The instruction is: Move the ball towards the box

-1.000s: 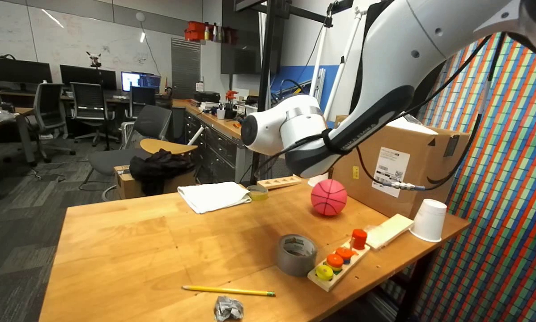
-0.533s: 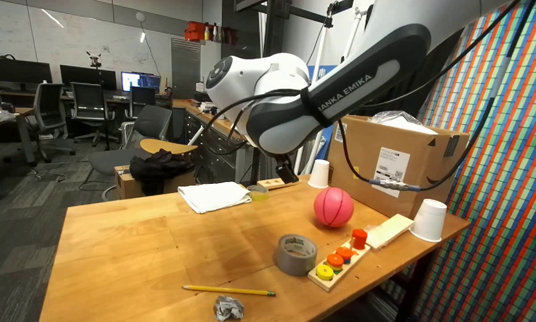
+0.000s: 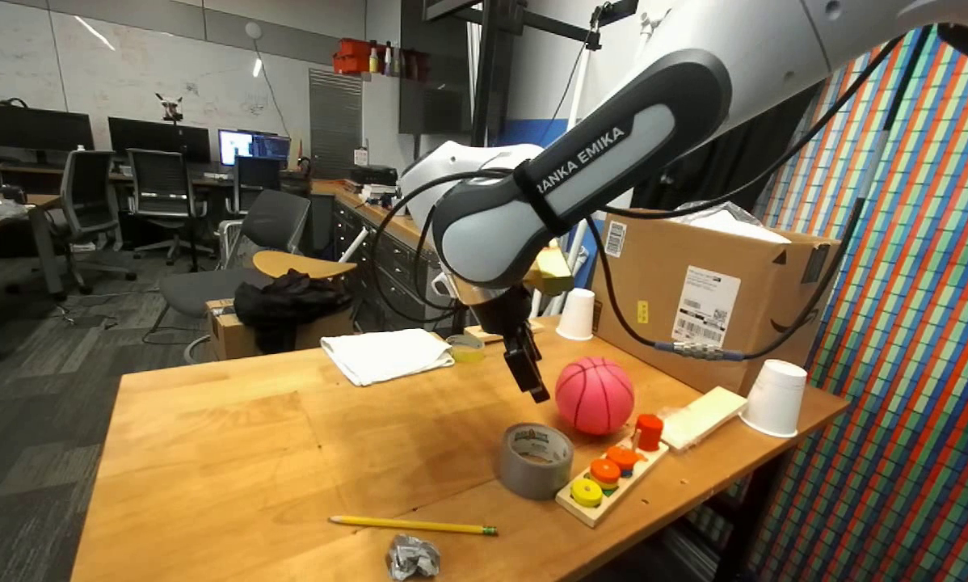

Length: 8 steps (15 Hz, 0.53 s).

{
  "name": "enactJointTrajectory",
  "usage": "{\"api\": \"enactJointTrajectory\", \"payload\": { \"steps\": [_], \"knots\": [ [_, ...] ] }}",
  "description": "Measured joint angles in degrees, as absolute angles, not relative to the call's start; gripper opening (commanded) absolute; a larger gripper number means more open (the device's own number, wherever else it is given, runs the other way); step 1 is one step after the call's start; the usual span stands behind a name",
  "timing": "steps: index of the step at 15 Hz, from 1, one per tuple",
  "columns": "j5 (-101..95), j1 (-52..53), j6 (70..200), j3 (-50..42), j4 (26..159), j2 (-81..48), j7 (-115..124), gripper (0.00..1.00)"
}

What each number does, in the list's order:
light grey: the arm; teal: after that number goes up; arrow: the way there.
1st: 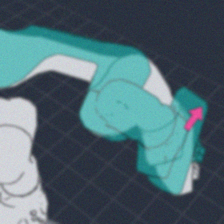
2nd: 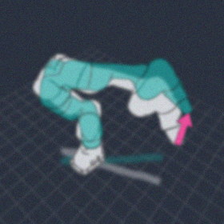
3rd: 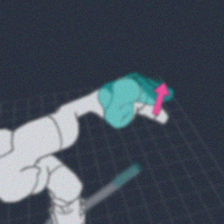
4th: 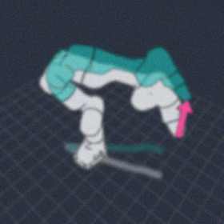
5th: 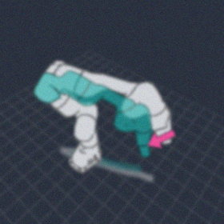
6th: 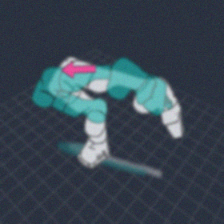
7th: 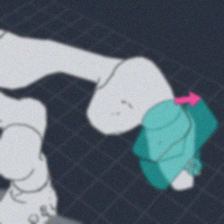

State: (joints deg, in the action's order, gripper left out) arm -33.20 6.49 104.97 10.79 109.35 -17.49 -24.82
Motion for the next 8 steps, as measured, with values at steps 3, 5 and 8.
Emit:
{"api": "enactJointTrajectory", "payload": {
  "steps": [3, 5, 8],
  "knots": [
    [-29.26, 5.63, 102.55, 9.59, 109.27, -19.60, -28.15, 1.00],
    [-28.38, 5.41, 101.46, 9.35, 109.08, -20.51, -29.90, 1.00],
    [-32.80, 5.52, 101.40, 8.93, 109.35, -20.80, -31.66, 1.00]
  ]
}}
